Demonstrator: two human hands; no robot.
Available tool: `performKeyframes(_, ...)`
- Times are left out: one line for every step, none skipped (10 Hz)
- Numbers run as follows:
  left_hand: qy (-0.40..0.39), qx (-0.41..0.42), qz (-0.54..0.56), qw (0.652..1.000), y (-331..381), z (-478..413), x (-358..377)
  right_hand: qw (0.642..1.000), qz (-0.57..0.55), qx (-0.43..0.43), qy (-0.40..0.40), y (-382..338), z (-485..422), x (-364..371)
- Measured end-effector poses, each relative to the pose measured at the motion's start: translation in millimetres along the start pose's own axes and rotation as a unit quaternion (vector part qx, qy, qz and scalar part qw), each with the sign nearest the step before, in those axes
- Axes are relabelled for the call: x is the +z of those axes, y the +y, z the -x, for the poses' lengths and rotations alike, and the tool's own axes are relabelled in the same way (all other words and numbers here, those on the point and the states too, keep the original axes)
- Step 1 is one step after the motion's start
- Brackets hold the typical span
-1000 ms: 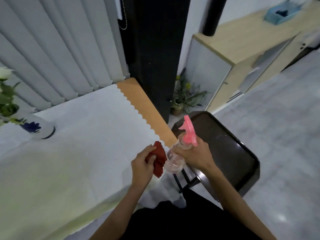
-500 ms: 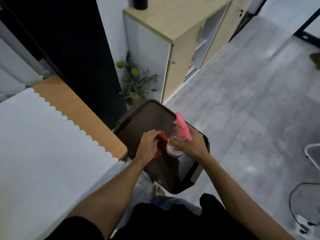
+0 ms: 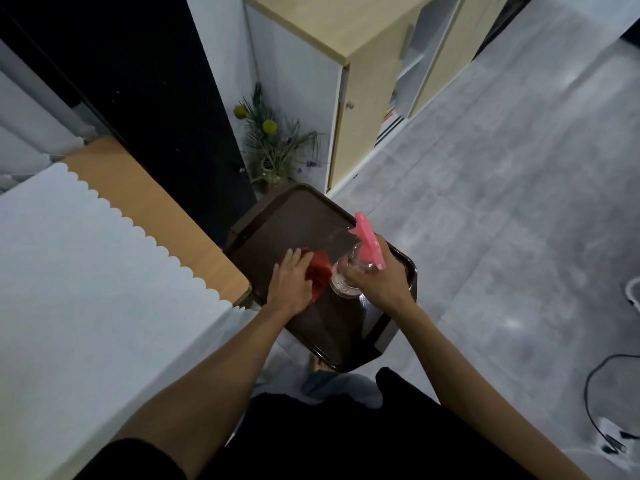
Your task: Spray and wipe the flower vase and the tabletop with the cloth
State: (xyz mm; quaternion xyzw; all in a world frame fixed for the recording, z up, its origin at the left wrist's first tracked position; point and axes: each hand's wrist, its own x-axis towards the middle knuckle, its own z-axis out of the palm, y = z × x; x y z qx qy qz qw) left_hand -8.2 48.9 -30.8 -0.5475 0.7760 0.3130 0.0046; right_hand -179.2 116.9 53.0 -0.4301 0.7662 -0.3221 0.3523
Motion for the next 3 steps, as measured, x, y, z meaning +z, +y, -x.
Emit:
performKeyframes(0.009, -0.010, 0.015, 1.000, 0, 14, -7, 0.999, -0.026, 0.033, 0.021, -4, 10, 5)
performKeyframes(0.029, -0.009, 0.024, 0.999, -4, 30, -12, 0.997, -0.028, 0.059, 0.030, -2, 17, 6)
performKeyframes(0.035, -0.003, 0.026, 0.999, -11, 42, -19, 0.992, -0.041, 0.115, 0.024, -1, 28, 7)
